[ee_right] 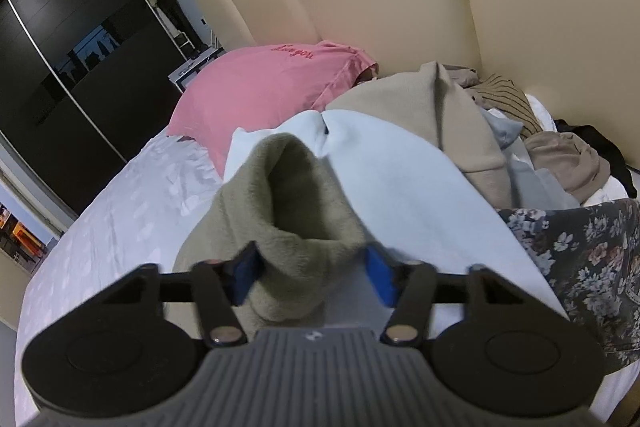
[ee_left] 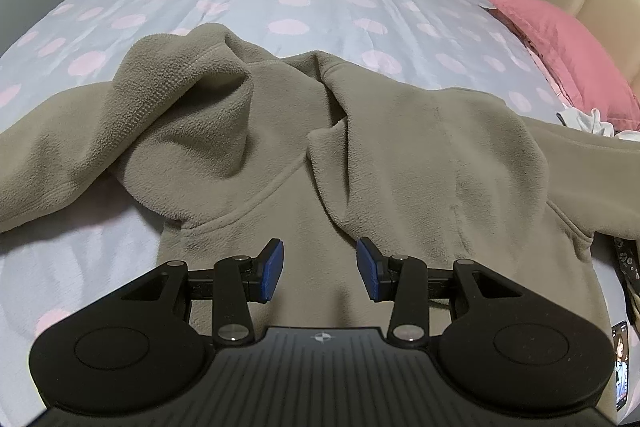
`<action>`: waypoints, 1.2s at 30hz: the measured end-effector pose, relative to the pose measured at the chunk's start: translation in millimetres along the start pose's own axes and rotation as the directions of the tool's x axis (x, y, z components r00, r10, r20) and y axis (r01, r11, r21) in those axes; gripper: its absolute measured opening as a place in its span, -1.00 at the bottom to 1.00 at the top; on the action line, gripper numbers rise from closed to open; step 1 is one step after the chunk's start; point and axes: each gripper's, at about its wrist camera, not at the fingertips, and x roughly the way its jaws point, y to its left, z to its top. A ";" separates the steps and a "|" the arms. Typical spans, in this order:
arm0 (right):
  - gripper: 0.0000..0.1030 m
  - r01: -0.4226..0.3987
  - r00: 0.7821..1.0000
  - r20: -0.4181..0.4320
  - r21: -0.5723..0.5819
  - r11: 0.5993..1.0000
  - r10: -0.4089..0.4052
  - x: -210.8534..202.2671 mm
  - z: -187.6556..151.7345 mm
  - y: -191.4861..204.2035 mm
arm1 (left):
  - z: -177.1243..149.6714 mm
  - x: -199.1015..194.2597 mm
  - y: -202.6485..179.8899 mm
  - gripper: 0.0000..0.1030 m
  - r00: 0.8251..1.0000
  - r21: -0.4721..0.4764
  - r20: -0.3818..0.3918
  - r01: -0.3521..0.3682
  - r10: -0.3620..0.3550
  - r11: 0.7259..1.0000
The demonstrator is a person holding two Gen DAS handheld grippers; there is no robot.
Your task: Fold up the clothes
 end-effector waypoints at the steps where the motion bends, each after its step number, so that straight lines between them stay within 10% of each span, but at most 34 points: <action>1: -0.26 0.009 1.000 0.010 -0.022 1.000 -0.009 -2.3 0.0 5.6 | 0.4 -0.3 0.3 -0.26 1.000 0.000 0.002 0.003 -0.003 1.000; 20: -0.38 -0.317 0.942 -0.019 -0.375 0.871 0.334 -109.9 -34.0 288.2 | 8.1 -26.2 6.5 -0.26 0.996 -0.028 0.074 0.043 -0.041 0.999; 36: -0.41 -0.554 0.833 -0.282 -0.428 0.714 0.477 -79.6 -216.3 516.7 | 21.1 -46.6 50.7 -0.26 0.991 -0.147 0.126 0.052 -0.033 0.988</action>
